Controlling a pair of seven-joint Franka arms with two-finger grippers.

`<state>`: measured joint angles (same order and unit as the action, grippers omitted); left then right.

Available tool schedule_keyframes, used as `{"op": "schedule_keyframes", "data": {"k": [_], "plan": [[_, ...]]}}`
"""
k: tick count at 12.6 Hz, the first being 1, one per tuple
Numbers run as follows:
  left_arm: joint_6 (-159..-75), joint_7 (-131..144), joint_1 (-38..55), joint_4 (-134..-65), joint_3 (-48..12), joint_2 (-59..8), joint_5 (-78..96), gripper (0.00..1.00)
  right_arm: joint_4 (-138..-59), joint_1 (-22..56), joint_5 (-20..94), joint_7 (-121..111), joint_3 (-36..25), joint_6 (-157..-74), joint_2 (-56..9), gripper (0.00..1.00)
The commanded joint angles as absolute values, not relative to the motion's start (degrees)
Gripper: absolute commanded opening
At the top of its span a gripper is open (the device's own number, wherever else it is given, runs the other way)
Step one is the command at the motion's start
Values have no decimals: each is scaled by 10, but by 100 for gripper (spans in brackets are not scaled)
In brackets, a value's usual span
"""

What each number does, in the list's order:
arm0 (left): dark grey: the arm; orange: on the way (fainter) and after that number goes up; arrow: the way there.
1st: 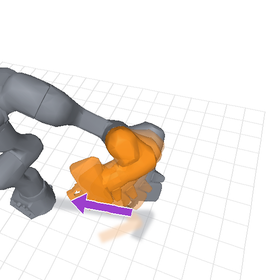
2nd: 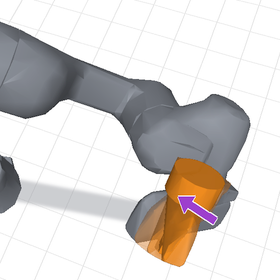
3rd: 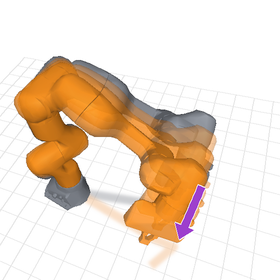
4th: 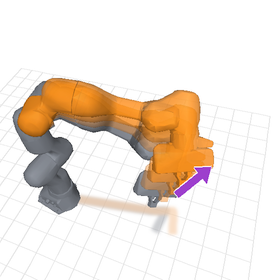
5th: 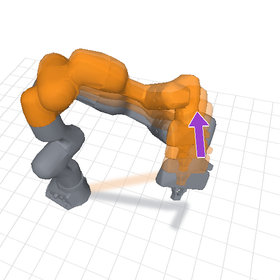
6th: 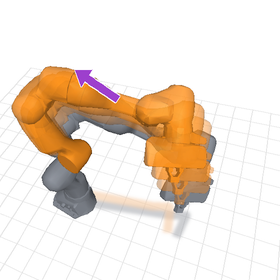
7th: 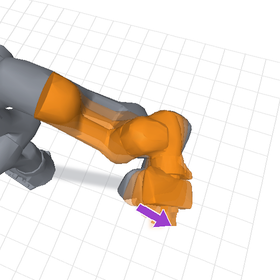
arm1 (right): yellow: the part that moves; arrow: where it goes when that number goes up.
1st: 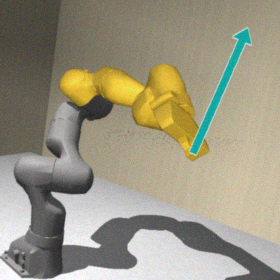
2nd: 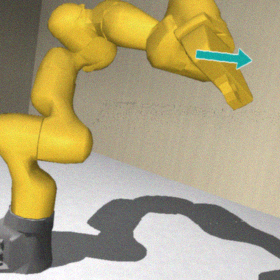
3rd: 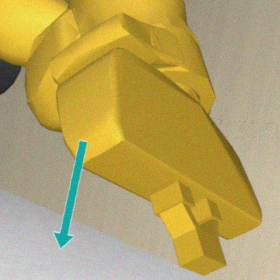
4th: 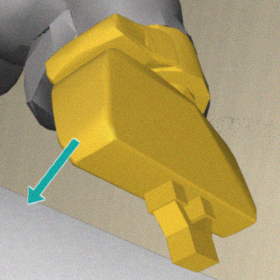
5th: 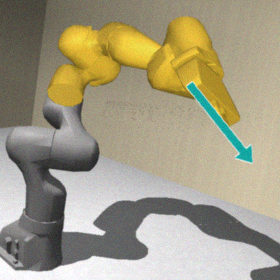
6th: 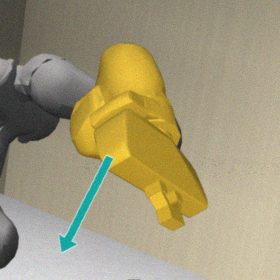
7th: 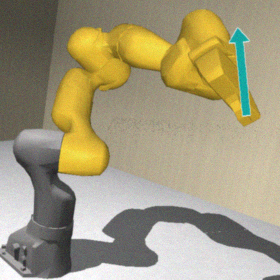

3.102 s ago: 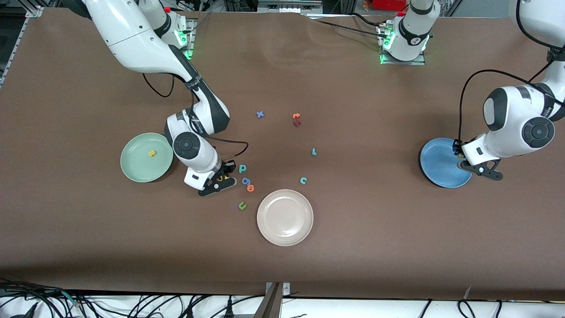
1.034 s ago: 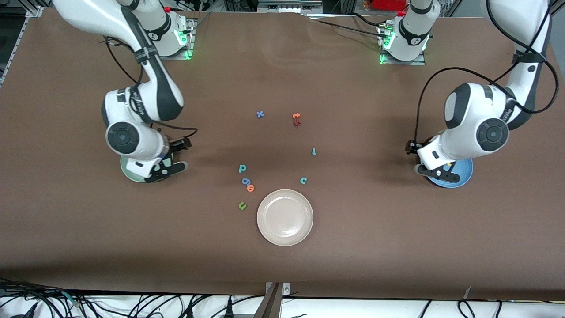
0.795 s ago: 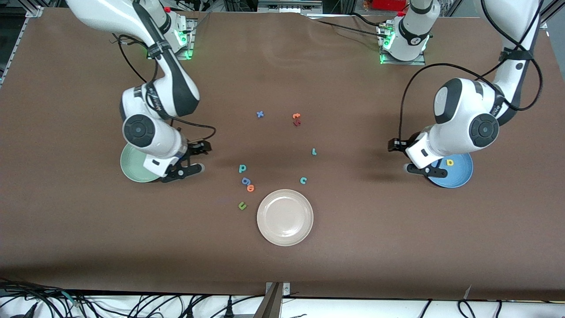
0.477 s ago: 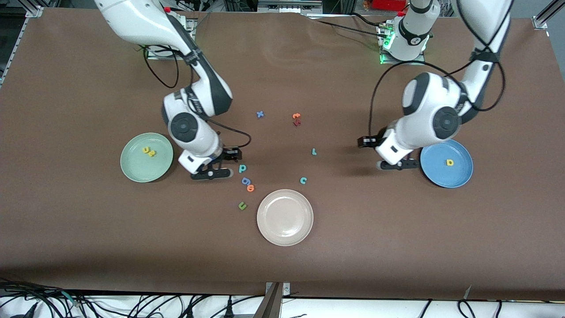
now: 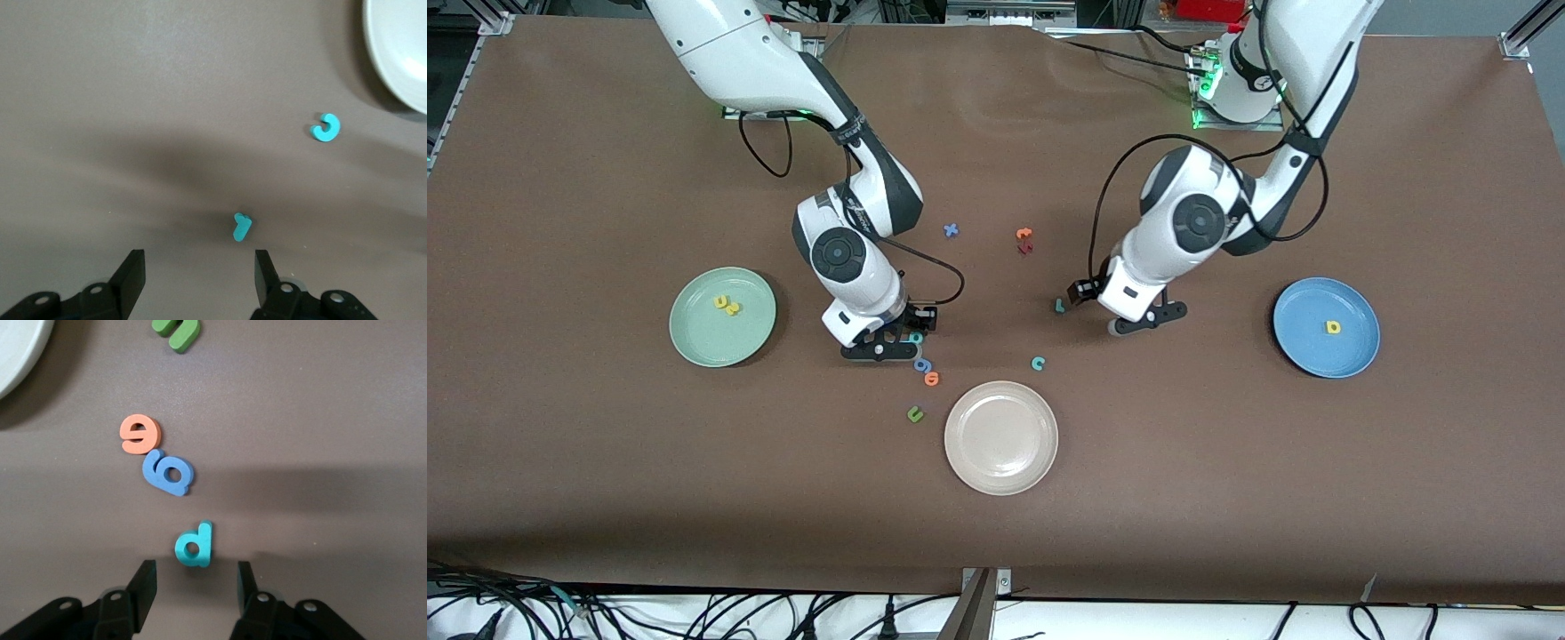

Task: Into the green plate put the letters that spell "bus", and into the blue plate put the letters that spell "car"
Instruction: 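Grasp the cyan d with the right gripper while the left gripper reaches the cyan 1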

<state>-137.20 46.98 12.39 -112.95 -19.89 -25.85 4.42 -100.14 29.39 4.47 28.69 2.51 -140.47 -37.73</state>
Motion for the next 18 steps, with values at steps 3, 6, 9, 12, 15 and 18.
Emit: {"op": "schedule_keyframes", "data": {"k": [3,6,9,12,15,18], "plan": [[-1373,697,135,-1107,-236,-308,-194,74,-993,303,53,293,21,-1444,-406,53],[-1364,738,148,-1093,-245,-324,-237,73,-993,307,52,293,20,-1450,-406,44],[-1316,739,171,-1058,-246,-350,-288,73,-994,307,47,292,20,-1453,-408,27],[-1313,737,181,-1048,-246,-362,-326,72,-996,306,46,288,19,-1452,-408,18],[-1318,676,178,-1049,-246,-373,-359,71,-994,304,46,279,18,-1447,-403,12],[-1325,612,177,-1049,-246,-377,-351,71,-994,301,45,270,15,-1413,-387,12]]}}
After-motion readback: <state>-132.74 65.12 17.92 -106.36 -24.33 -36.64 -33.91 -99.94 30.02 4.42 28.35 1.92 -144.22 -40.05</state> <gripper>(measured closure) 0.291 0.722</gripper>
